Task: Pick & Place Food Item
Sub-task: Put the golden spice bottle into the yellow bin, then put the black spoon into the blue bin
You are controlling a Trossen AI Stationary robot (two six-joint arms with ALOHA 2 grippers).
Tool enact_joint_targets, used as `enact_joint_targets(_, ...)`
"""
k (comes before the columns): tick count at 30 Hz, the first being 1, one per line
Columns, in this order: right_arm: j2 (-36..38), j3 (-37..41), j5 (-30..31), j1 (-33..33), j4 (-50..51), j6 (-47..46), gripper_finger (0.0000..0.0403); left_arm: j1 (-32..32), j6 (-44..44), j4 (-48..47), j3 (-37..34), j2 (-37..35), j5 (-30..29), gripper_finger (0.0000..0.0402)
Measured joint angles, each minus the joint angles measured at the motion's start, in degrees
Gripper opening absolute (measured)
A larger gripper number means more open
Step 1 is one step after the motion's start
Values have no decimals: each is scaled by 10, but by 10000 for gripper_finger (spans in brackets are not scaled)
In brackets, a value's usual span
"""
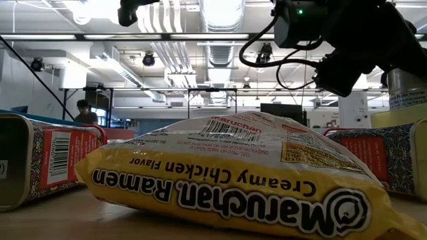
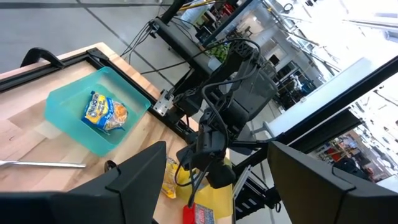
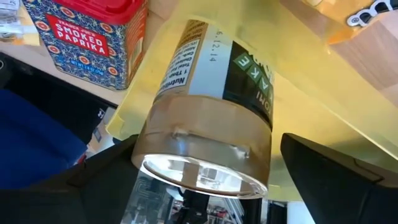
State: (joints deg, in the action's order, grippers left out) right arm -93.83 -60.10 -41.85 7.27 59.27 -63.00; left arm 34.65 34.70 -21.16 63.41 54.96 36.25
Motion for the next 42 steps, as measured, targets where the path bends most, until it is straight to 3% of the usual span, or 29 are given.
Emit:
enact_joint_targets(17,35,-50,-14,0,38,11,382,0,-1,-2,0,0,2,286)
enact_joint_targets(29,153,-62,115,-4,124,-28,382,0,-4,-2,0,0,2,286)
enact_joint_targets(37,225,-49,282,-38,112,-60,382,0,41,-2,0,3,-20,286)
enact_joint_targets(42,241,7,301,-72,38,-38,382,-1,65,-27,0,4,-21,286)
